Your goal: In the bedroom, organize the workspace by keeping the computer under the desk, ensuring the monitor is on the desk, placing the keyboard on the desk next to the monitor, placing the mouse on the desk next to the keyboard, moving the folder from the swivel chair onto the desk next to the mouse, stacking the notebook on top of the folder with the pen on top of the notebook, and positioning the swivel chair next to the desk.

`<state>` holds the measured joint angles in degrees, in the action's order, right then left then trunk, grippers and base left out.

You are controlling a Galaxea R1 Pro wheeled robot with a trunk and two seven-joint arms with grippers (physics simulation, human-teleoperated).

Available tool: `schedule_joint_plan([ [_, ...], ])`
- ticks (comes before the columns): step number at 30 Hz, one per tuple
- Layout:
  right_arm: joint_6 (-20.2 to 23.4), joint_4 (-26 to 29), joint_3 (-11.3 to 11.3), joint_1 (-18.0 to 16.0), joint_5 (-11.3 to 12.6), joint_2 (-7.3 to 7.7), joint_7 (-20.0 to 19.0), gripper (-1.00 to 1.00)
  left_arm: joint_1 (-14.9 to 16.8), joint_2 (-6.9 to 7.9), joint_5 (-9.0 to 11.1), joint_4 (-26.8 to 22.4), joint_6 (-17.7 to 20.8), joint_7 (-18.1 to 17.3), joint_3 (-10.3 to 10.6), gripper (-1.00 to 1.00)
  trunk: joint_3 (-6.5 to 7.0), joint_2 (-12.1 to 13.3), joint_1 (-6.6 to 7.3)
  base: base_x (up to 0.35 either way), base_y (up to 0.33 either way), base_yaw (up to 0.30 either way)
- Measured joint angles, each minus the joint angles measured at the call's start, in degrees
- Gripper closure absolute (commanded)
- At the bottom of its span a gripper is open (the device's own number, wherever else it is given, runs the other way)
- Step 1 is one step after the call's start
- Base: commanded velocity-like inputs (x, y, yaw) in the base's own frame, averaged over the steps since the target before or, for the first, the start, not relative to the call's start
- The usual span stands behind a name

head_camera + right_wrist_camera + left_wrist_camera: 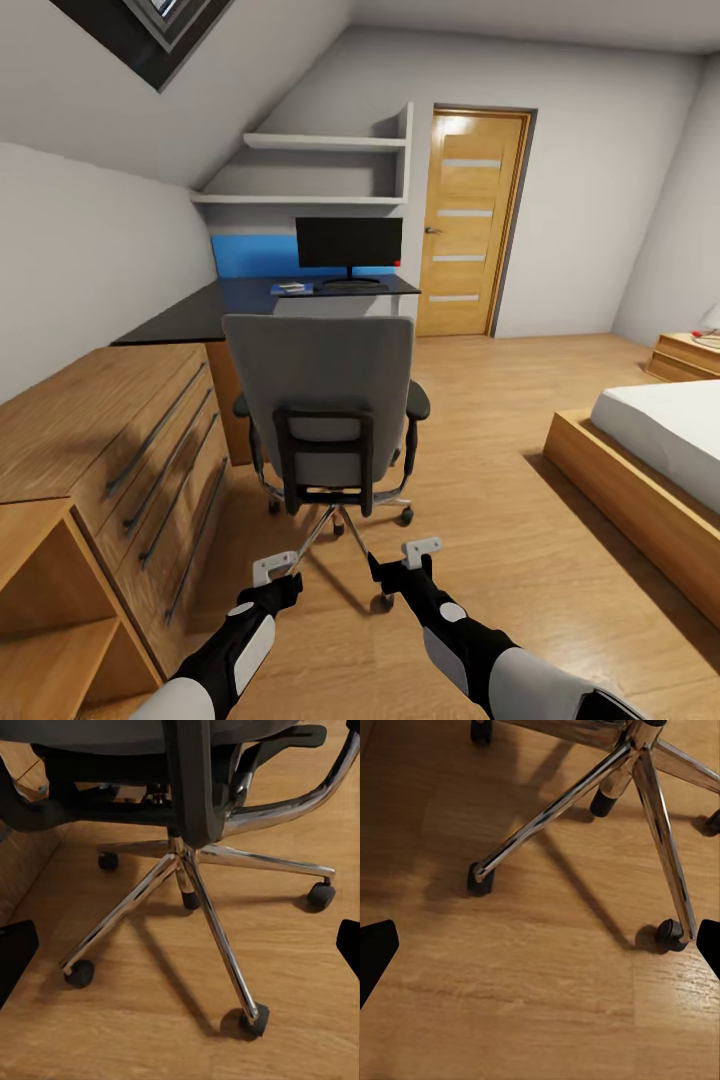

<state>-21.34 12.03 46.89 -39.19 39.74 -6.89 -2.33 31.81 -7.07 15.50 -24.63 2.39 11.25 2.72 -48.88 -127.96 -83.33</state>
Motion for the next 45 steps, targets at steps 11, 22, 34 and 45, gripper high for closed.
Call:
schedule_joint_plan([
  [11, -8.43, 0.2, -0.16, 0.12, 0.0, 0.07, 0.54, -1.0, 0.0, -0.09, -0.06, -0.07, 0.02, 0.12, 0.14, -1.0, -1.97, -4.41, -2.42, 0.0, 0.0, 0.0],
  [22, -9.92, 0.33, -0.43, 0.14, 0.33, -0.26, 5.92, -1.0, 0.0, -0.61, 0.0, -0.66, 0.54, 0.28, 0.22, -1.0, -3.95, -8.82, -4.83, 0.0, 0.0, 0.0],
  [34, -10.11, 0.07, -0.16, 0.13, 0.36, -0.13, 6.84, -1.0, 0.0, -0.52, -0.25, -0.82, -2.9, 0.1, 0.15, -1.0, -4.49, -10.04, -5.5, 0.0, 0.0, 0.0],
  [45, -10.24, 0.13, 0.13, 0.14, -1.47, -0.28, 6.87, -1.0, -0.01, -0.53, -0.39, -0.72, -6.6, 0.03, 0.28, -1.0, -4.49, -10.04, -5.47, 0.131, 0.062, 0.0],
])
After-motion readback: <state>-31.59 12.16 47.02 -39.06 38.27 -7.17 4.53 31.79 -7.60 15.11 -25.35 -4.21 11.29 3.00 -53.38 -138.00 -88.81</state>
